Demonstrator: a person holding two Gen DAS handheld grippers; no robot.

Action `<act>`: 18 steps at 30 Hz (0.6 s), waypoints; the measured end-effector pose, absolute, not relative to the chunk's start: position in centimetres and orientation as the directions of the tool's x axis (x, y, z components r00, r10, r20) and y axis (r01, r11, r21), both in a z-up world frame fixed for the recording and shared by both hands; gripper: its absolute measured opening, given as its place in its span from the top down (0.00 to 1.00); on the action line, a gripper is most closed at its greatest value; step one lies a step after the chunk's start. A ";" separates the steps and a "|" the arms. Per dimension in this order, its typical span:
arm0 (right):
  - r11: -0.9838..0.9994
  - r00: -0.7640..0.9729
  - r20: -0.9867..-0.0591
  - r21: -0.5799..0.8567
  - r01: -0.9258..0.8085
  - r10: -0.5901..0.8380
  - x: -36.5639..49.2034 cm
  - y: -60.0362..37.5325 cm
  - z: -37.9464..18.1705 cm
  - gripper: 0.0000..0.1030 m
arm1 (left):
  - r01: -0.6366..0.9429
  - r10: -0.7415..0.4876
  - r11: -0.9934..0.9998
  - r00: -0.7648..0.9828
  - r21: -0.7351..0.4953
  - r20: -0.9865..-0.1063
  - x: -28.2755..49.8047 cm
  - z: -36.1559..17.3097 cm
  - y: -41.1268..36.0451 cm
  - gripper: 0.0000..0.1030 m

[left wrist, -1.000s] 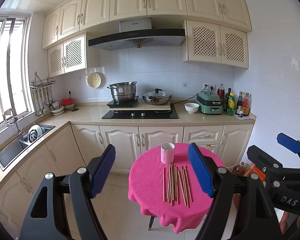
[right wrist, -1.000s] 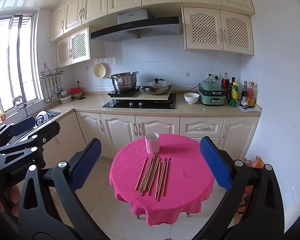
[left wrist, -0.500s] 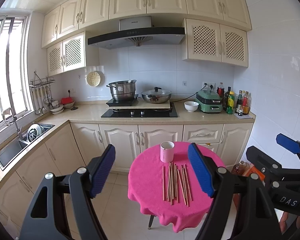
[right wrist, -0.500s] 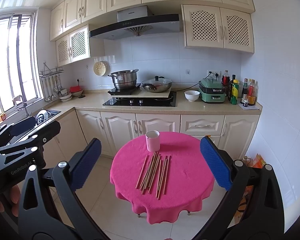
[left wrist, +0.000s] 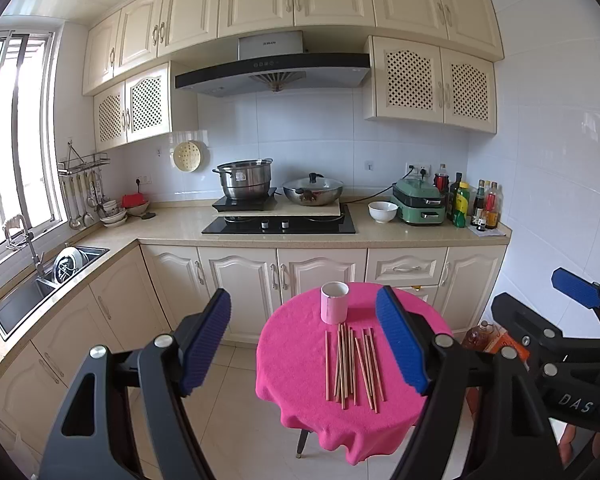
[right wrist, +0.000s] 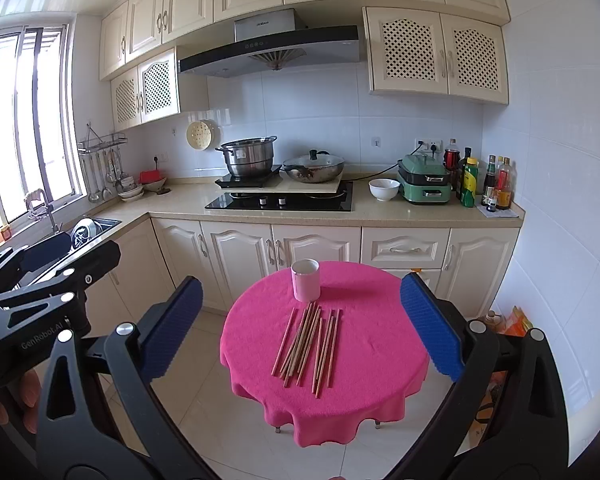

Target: Organize utensils

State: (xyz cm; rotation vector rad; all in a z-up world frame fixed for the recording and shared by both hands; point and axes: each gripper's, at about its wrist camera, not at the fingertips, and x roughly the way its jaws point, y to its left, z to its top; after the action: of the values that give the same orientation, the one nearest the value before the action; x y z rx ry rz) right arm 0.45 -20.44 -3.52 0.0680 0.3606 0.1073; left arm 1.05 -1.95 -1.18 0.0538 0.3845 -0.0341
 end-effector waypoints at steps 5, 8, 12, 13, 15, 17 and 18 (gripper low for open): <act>0.992 0.929 -0.350 0.084 -0.093 0.117 0.5 -20.4 -3.7 0.06 | 0.044 -0.024 0.998 0.925 0.043 -0.378 1.1 -1.4 -1.7 0.28; 0.992 0.929 -0.350 0.085 -0.092 0.116 0.5 -20.3 -3.8 0.06 | 0.044 -0.024 0.998 0.925 0.043 -0.378 1.1 -1.4 -1.6 0.28; 0.992 0.930 -0.349 0.084 -0.094 0.118 0.5 -20.4 -3.8 0.06 | 0.043 -0.024 0.998 0.925 0.042 -0.379 1.1 -1.4 -1.6 0.28; 0.992 0.930 -0.349 0.084 -0.093 0.116 0.5 -20.4 -3.9 0.06 | 0.043 -0.024 0.998 0.925 0.042 -0.379 1.1 -1.4 -1.6 0.28; 0.992 0.929 -0.350 0.084 -0.094 0.118 0.5 -20.4 -3.9 0.06 | 0.043 -0.025 0.998 0.924 0.040 -0.380 1.1 -1.5 -1.5 0.28; 0.992 0.930 -0.349 0.083 -0.094 0.117 0.5 -20.4 -3.9 0.06 | 0.043 -0.024 0.998 0.924 0.042 -0.381 1.1 -1.3 -1.3 0.28; 0.992 0.930 -0.350 0.082 -0.094 0.117 0.6 -20.4 -4.0 0.06 | 0.043 -0.023 0.998 0.924 0.043 -0.381 1.1 -1.3 -1.3 0.28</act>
State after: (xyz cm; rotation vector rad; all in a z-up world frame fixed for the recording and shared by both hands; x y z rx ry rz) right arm 0.57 -20.37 -3.96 0.0645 0.3619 0.1081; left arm 1.10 -1.31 -1.34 0.0514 0.3903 -0.0342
